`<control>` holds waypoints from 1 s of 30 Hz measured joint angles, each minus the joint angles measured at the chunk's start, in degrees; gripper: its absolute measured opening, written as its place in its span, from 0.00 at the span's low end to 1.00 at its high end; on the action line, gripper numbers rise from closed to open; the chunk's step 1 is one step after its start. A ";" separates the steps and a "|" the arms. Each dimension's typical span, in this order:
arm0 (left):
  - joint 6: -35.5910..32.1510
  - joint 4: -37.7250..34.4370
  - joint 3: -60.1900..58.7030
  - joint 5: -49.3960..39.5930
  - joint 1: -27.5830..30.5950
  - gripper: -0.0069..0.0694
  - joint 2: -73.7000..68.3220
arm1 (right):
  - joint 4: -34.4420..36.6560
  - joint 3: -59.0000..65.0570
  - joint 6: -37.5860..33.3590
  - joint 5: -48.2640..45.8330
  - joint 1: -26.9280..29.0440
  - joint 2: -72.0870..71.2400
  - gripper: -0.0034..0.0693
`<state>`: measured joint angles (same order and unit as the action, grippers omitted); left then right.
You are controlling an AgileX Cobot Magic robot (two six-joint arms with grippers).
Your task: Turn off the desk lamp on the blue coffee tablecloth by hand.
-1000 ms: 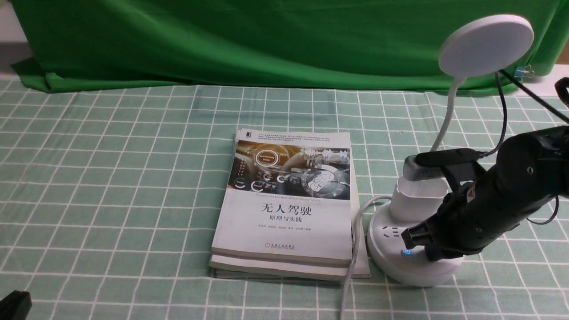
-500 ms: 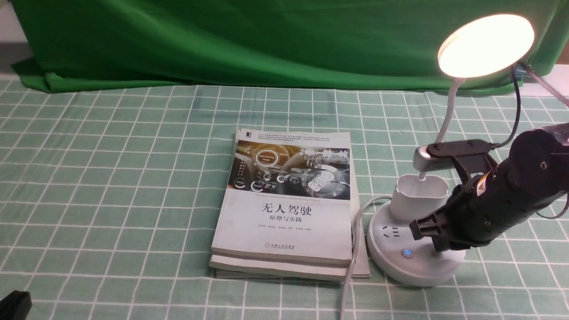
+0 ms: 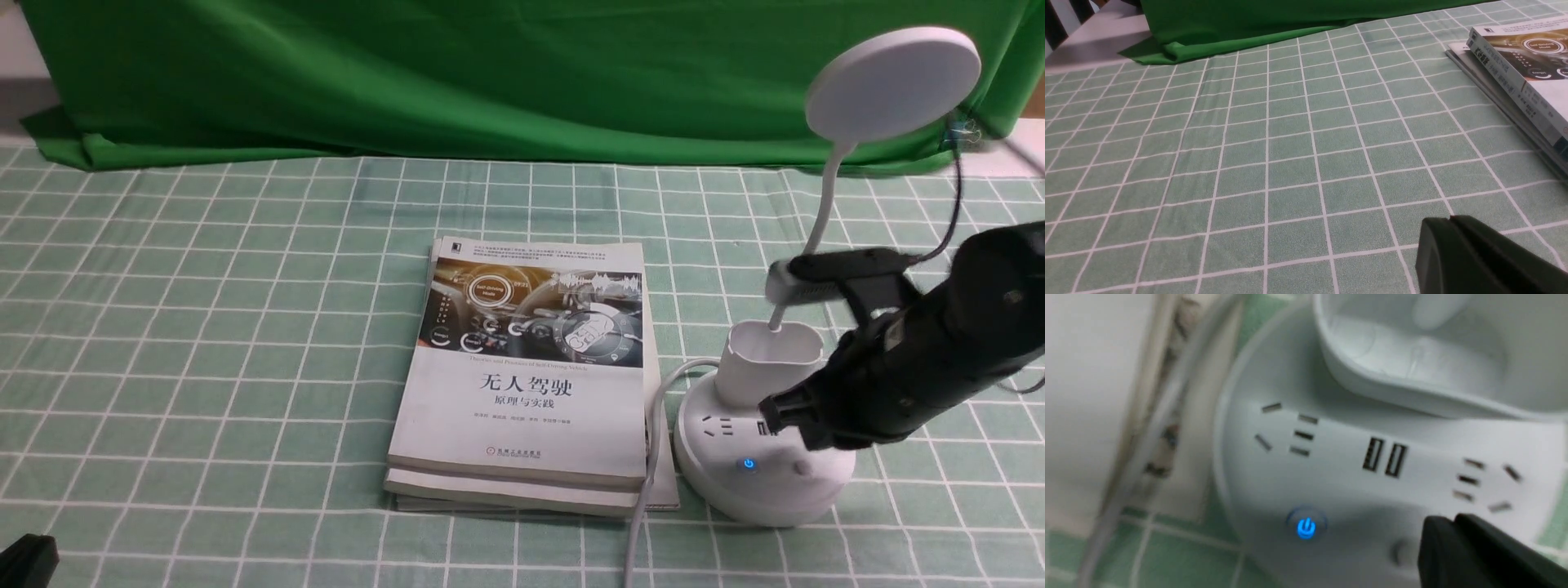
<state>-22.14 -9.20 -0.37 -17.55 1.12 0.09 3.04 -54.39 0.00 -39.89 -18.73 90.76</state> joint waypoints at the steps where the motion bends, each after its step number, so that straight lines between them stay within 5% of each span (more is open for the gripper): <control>1: 0.00 0.00 0.00 0.00 0.00 0.09 0.00 | 0.00 0.47 0.00 -0.93 0.00 -2.24 0.10; 14: 0.00 0.00 0.00 0.00 0.00 0.09 0.00 | 2.68 16.76 2.07 1.65 0.00 -31.62 0.11; 30: 0.00 -0.25 0.00 0.00 0.00 0.09 0.00 | 0.43 21.16 2.82 8.04 0.95 -53.52 0.08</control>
<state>-22.14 -9.45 -0.37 -17.55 1.12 0.09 3.48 -33.23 2.82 -31.85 -17.78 37.25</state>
